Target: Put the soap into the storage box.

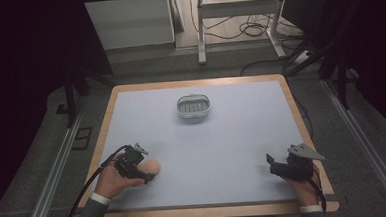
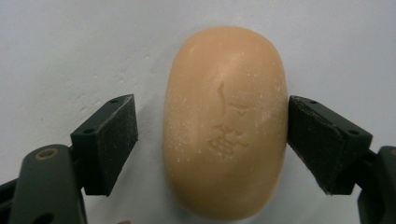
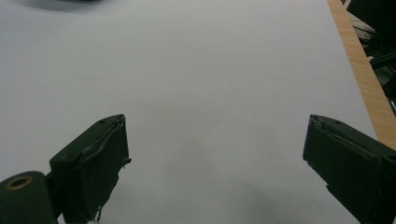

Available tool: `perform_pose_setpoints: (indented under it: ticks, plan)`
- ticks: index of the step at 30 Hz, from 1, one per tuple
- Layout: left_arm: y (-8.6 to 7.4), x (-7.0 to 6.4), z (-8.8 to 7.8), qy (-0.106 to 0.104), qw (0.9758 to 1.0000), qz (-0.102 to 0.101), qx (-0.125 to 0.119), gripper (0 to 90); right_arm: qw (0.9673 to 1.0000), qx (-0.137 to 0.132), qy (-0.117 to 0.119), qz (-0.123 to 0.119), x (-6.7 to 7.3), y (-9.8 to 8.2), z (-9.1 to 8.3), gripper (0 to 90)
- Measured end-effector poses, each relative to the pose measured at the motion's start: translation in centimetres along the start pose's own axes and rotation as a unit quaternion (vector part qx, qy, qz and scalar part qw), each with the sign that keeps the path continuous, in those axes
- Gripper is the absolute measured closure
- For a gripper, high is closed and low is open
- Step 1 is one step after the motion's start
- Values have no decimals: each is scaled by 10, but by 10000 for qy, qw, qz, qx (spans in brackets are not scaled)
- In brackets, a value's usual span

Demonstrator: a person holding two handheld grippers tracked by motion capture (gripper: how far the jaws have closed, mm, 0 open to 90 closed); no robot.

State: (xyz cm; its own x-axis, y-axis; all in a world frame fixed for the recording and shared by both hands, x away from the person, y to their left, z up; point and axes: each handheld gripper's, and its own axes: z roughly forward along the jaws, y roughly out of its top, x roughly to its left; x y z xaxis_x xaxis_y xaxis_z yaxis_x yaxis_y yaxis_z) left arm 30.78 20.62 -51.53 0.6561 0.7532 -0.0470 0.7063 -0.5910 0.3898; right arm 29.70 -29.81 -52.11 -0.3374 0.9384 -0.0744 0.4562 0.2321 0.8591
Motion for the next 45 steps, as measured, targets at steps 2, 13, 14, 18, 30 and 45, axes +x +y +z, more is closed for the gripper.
perform_pose_setpoints:
  ticks: [2,13,14,18,30,45]
  plan:
    - [0,-1,2,20,10000,9,20,186,10000,1,-2,2,0,0,0,67]
    - [-2,-4,3,-40,9999,105,-50,323,10000,2,-41,10,-1,0,0,67]
    - [-2,-3,3,-42,9999,128,-50,323,10000,3,-39,5,-1,0,-1,68]
    - [-3,-3,3,-37,9998,156,-69,325,10000,4,-52,-12,-1,0,0,67]
    - [-2,1,-7,-109,9996,161,-210,327,10000,33,-88,30,-2,-1,0,67]
    - [2,4,-14,-140,9993,179,-284,327,9999,60,-132,41,-4,-2,1,67]
